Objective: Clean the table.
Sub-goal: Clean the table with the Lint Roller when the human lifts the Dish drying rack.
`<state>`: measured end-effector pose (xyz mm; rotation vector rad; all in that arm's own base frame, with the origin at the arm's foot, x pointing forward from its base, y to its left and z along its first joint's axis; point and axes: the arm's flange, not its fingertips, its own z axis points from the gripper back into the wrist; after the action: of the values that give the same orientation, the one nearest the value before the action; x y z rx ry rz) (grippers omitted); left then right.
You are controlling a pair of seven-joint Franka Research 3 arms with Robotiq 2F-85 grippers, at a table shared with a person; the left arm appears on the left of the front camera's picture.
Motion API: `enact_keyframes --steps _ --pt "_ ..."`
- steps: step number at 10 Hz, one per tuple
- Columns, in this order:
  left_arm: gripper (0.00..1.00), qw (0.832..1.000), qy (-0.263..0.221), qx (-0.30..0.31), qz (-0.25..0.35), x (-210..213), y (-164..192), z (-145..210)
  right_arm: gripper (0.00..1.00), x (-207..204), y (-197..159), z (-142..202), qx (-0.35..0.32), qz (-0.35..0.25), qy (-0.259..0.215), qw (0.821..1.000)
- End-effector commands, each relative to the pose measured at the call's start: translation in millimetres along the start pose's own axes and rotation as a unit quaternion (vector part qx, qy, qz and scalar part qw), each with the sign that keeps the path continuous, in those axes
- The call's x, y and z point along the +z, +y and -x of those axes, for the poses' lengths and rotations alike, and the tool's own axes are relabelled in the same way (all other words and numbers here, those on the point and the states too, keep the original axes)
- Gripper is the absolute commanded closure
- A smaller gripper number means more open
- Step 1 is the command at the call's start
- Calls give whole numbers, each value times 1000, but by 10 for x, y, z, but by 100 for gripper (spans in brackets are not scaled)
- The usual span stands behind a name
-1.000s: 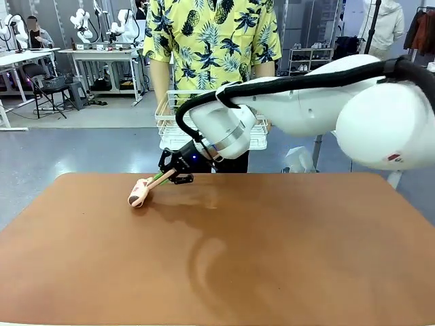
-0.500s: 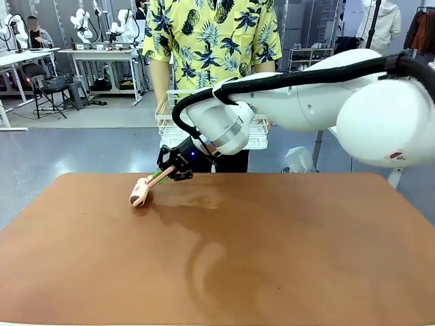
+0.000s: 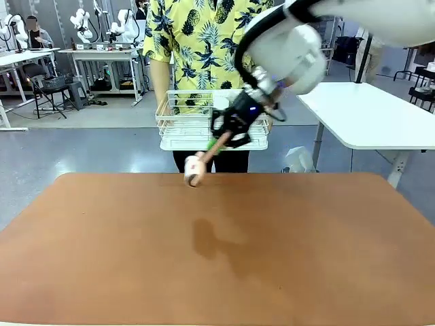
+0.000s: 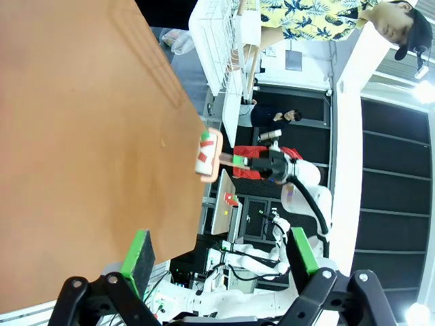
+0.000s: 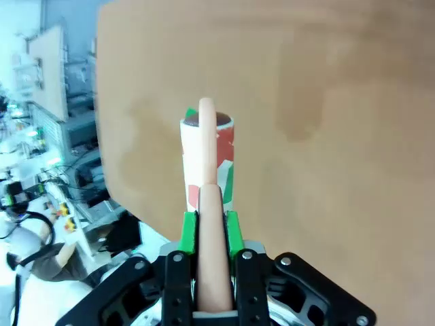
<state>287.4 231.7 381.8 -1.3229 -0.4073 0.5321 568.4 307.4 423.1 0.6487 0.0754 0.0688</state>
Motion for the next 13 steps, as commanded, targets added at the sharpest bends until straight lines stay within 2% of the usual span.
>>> enact_keyframes --steps 1,2,4,5,8,13 --pt "0 1000 3 -5 7 30 2 19 79 390 -237 483 -33 103 -16 994" --pt "0 1000 3 -5 7 30 2 19 79 574 -341 682 -27 170 -27 985" --pt "0 1000 3 -5 7 30 2 19 79 864 -596 1001 -69 268 -54 960" --pt "0 1000 3 -5 7 30 2 19 79 977 -726 1123 -81 297 -56 950" --pt "0 1000 3 -5 7 30 2 19 79 1029 -913 1144 -61 299 -49 951" --pt "0 1000 3 -5 7 30 2 19 79 1100 -919 1181 -66 301 -49 950"
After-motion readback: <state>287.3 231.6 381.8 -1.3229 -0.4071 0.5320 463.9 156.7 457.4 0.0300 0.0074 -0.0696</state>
